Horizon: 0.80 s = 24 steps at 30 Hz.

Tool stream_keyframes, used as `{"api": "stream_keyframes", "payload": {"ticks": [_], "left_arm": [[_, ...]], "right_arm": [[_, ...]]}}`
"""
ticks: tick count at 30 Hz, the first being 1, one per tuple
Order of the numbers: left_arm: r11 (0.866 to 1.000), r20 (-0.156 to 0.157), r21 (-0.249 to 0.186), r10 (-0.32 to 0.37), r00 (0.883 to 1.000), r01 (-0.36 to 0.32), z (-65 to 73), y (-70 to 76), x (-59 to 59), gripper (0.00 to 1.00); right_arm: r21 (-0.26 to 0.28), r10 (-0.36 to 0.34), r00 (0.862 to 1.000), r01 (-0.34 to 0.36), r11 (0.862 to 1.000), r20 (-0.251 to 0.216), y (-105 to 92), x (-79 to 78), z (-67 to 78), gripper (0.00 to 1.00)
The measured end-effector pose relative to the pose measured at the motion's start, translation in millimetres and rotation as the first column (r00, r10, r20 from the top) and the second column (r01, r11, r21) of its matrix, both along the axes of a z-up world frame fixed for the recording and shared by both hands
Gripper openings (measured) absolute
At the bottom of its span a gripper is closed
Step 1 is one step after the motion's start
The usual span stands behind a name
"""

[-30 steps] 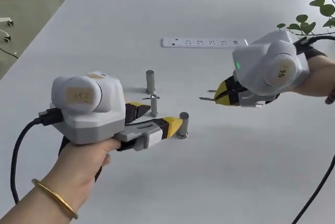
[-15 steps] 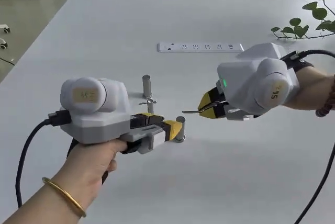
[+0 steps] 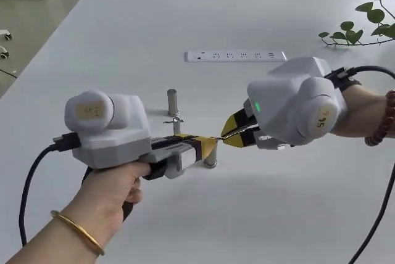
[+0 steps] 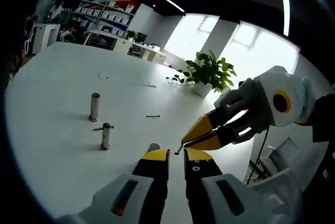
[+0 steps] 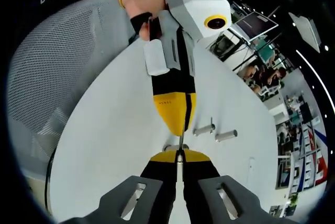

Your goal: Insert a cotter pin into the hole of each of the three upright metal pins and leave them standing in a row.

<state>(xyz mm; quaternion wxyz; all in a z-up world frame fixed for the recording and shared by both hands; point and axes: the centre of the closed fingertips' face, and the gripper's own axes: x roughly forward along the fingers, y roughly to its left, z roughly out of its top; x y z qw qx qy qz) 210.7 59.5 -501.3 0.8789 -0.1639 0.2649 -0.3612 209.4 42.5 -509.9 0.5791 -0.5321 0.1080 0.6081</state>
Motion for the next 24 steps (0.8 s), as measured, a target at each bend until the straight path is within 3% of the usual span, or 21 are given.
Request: {"api": "stream_keyframes", "payload": {"ticks": [13,24], "left_arm": [[0.996,-0.017,-0.084,0.012,1.000,-0.014,5.8,-2.4,-1.1,0.01],[0.995,-0.010,-0.093,0.017,1.000,-0.018,7.3,-2.0,-1.4,0.01]], "right_arm": [[0.023,0.000,1.000,0.000,1.000,0.002,6.8,-1.7,2.9,0.00],[0.042,-0.010,1.000,0.009,0.999,0.010,9.0,-1.1,4.5,0.00]]}}
